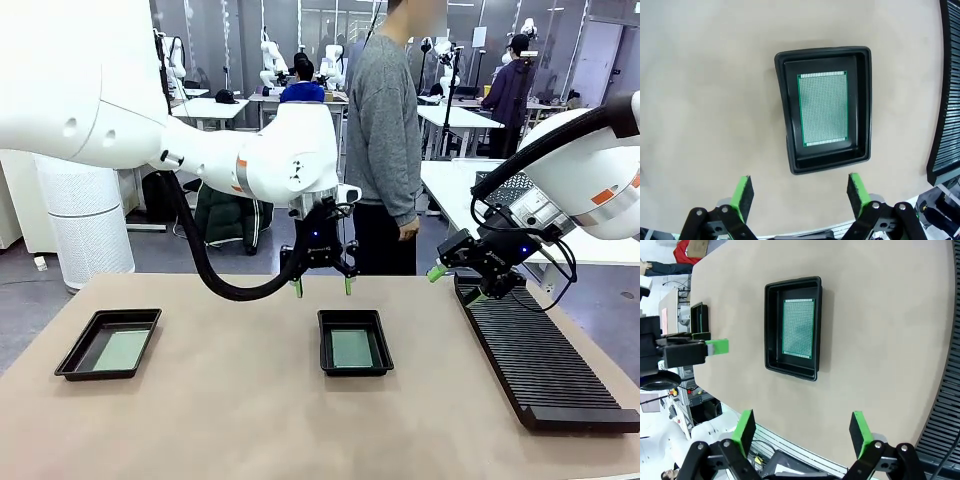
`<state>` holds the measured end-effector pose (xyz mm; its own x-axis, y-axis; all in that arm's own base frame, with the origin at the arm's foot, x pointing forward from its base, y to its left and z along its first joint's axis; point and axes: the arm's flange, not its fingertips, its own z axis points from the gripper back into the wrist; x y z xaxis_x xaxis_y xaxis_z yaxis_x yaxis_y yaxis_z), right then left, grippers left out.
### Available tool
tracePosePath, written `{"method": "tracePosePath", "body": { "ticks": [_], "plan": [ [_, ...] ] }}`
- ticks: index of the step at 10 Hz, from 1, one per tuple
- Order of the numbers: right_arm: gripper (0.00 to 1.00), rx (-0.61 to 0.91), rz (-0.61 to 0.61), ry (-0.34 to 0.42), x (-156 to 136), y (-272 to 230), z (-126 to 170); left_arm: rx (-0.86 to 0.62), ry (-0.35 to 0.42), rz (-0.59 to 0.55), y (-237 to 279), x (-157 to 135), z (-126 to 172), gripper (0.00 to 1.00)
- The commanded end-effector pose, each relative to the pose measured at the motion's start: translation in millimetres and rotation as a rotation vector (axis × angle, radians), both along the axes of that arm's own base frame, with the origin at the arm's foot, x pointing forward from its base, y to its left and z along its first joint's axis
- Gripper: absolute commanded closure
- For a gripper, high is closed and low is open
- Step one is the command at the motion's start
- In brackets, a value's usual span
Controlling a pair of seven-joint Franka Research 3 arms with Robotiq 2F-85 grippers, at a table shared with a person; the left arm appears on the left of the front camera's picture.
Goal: Inspect and transfer BCBs to ESD trays.
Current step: Pick up the ESD tray and place it on the left side of the table.
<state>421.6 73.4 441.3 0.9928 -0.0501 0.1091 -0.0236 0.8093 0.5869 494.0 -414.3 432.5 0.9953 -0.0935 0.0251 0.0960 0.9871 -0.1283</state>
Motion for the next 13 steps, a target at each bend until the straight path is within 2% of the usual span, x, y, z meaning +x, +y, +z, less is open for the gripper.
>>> {"method": "tracePosePath", "body": {
  "ticks": [1,6,13],
  "plan": [
    [0.0,-0.001,-0.02,0.003,0,2,1,0.023,-0.049,0.023,-4,-1,-17,0.0],
    [0.0,-0.001,-0.02,0.003,0,2,1,0.085,-0.065,0.013,-8,2,-55,0.0],
    [0.0,-0.001,-0.02,0.003,0,2,1,0.097,-0.073,-0.019,-4,19,-99,0.0]
  ]
}}
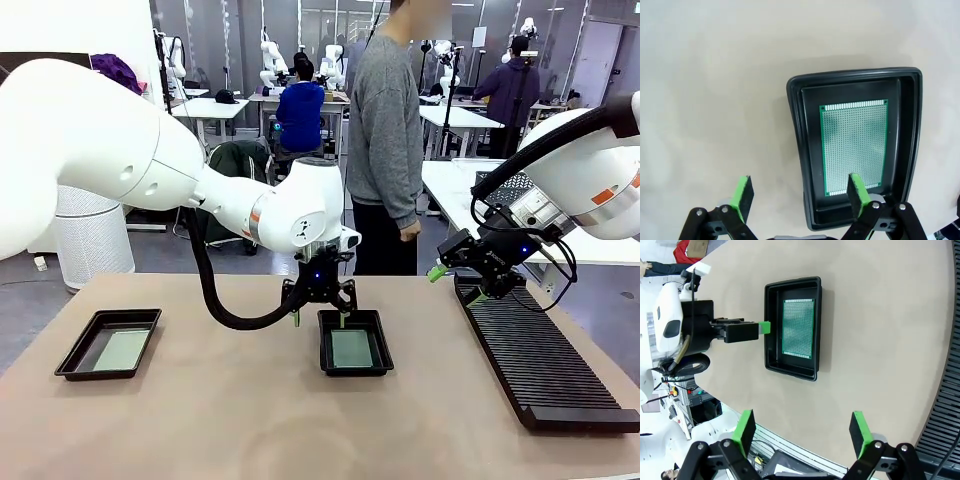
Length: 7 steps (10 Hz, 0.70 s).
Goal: Inspect and transfer BCBs to ESD trays.
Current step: Pick up the ESD tray and place it on the left side of the table.
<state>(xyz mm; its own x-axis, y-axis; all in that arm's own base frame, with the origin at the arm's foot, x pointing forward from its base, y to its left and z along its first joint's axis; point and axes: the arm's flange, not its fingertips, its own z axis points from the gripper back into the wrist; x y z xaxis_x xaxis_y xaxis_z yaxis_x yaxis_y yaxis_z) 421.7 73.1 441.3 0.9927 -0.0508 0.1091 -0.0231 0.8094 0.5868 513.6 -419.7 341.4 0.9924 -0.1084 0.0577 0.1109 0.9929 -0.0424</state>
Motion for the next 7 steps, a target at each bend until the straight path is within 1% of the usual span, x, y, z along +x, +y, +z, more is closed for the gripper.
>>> {"method": "tracePosePath", "body": {
  "ticks": [1,4,6,7],
  "plan": [
    [0.0,-0.001,-0.02,0.003,0,2,1,0.013,-0.025,-0.014,-1,1,-13,0.0],
    [0.0,-0.001,-0.02,0.003,0,2,1,0.006,-0.018,-0.022,-2,2,-23,0.0],
    [0.0,-0.001,-0.02,0.003,0,2,1,0.005,-0.035,-0.022,-3,1,-26,0.07],
    [0.0,-0.001,-0.02,0.003,0,2,1,-0.001,-0.03,-0.023,-3,1,-26,0.12]
  ]
}}
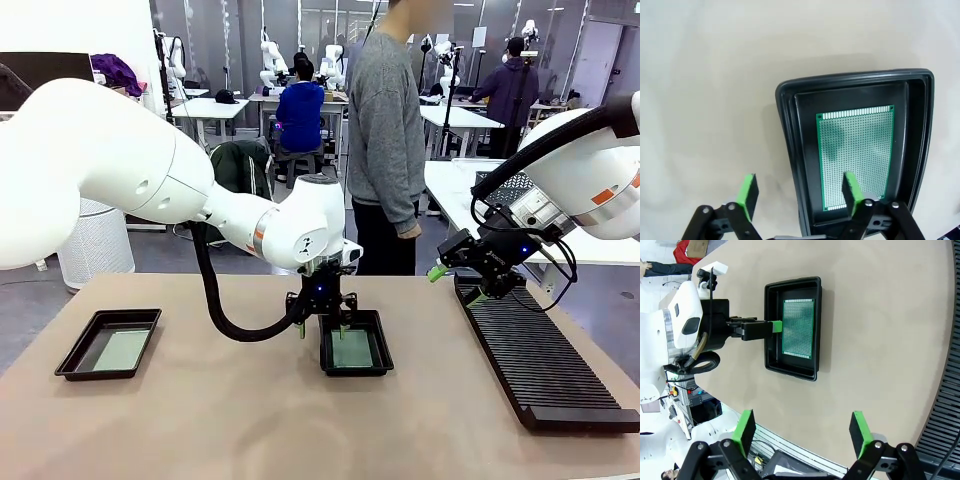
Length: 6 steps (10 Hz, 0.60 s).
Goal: Inspect and transfer BCBs to ESD trays.
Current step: Pick up the ESD tray and place it on the left side of the table.
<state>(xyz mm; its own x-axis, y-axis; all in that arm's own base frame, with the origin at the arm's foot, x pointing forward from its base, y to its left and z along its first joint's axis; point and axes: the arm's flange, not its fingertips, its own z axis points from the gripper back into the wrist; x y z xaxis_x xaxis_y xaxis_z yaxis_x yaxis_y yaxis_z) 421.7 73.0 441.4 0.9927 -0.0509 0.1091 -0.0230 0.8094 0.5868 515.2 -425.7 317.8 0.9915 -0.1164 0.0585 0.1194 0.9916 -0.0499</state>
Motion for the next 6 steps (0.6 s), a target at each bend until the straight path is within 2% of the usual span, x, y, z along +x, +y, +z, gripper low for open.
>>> {"method": "tracePosePath", "body": {
  "ticks": [1,6],
  "plan": [
    [0.0,-0.001,-0.02,0.003,-0.3,2.1,0.9,0.002,-0.024,-0.02,2.1,-0.5,-3.4,0.16],
    [0.0,-0.001,-0.02,0.003,-0.3,2.1,0.9,0.011,-0.011,-0.029,3.7,2.3,-4.1,0.4]
  ]
}}
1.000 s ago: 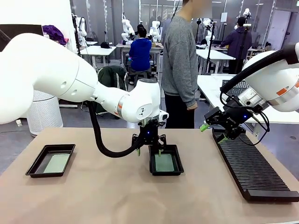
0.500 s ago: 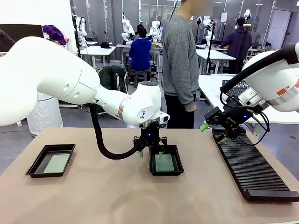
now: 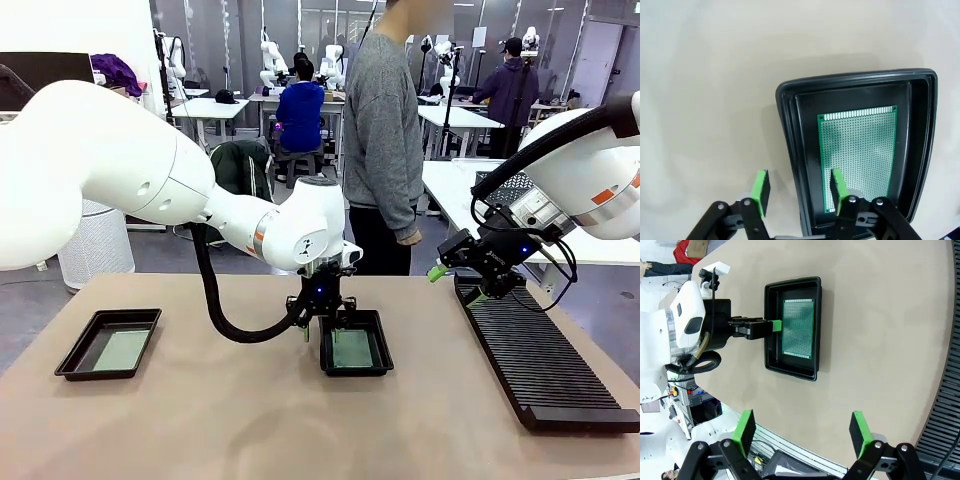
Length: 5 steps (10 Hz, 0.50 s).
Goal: Inspect and transfer BCBs to ESD trays.
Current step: Pick up the ESD tray and place it on the left side of the table.
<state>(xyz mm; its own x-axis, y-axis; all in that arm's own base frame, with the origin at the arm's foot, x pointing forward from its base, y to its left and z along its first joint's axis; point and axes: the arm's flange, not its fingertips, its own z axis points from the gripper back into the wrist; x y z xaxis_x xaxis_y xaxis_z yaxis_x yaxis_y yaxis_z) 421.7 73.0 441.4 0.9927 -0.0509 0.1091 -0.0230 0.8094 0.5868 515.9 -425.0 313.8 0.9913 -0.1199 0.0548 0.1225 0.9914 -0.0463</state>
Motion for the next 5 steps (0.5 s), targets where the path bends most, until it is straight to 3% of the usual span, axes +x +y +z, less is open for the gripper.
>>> {"method": "tracePosePath", "body": {
  "ticks": [1,2,3,4,5],
  "plan": [
    [0.0,-0.001,-0.019,0.003,-0.3,2.1,0.9,0.007,-0.014,-0.027,2.6,2.1,-0.7,0.44],
    [0.0,-0.001,-0.019,0.003,-0.3,2.1,0.9,0.008,-0.011,-0.025,2.9,3.9,-0.4,0.43],
    [0.0,-0.001,-0.019,0.003,-0.3,2.1,0.9,0.005,-0.009,-0.025,2.3,4.8,-1.9,0.53],
    [0.0,-0.001,-0.019,0.003,-0.3,2.1,0.9,-0.002,-0.013,-0.026,2.0,5.6,-0.7,0.52],
    [0.0,-0.001,-0.019,0.003,-0.3,2.1,0.9,0.002,-0.017,-0.024,2.9,5.9,0.1,0.62]
  ]
}}
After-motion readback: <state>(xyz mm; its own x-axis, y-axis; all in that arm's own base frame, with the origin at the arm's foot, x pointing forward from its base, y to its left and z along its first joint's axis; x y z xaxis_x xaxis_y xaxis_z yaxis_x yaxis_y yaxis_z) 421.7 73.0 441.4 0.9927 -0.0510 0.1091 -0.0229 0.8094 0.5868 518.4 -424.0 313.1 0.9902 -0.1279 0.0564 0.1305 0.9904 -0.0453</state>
